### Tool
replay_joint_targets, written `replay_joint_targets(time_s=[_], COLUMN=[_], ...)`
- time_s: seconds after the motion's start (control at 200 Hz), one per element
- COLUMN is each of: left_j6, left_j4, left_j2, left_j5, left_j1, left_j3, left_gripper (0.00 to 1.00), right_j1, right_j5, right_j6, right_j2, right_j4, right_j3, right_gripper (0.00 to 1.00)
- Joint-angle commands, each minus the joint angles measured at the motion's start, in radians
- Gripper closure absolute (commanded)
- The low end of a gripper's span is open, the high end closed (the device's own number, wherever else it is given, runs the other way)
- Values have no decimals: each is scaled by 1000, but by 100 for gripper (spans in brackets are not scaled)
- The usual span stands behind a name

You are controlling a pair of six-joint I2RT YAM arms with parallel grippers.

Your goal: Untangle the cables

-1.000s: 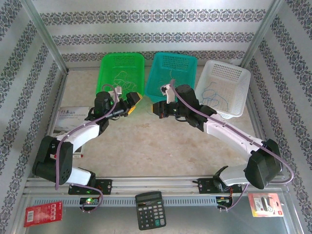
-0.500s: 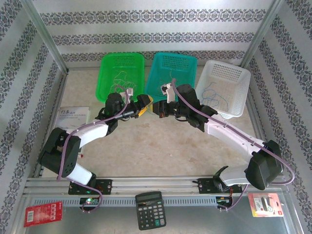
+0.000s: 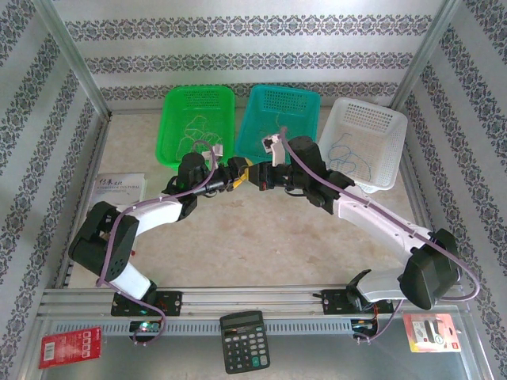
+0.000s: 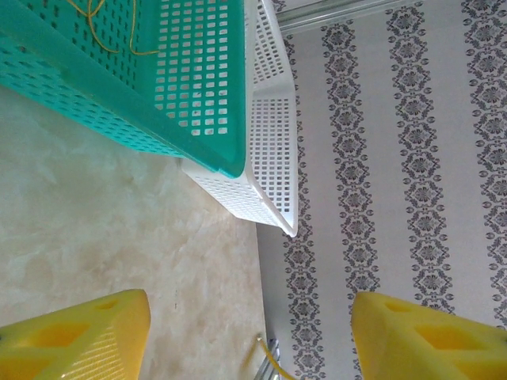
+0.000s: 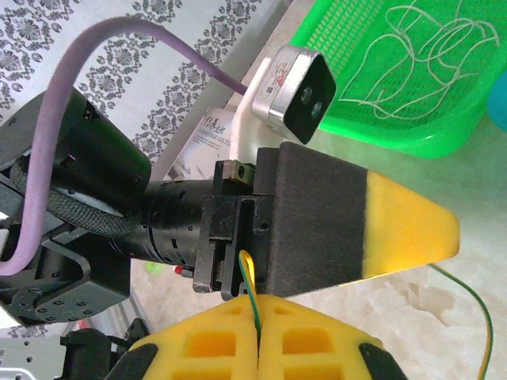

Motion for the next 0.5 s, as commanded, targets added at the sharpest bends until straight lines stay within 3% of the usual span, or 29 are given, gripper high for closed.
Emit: replay_joint_targets(time_s=[0.0, 0.105, 0.495], left_j6=[-17, -23, -26], left_j4=[81, 92, 98], left_j2=[7, 10, 20], left_j5=[1, 6, -7], left_j1=[-12, -14, -24], left_j3=[9, 6, 16], left_gripper=[32, 38, 33], right_j1=[-25, -36, -39], right_j5=[0, 1, -18], right_j6=[15, 22, 38], right_j2=[-37, -45, -38], right_j4=[35, 43, 63], right_j3=[18, 6, 4], right_gripper=[100, 100, 100])
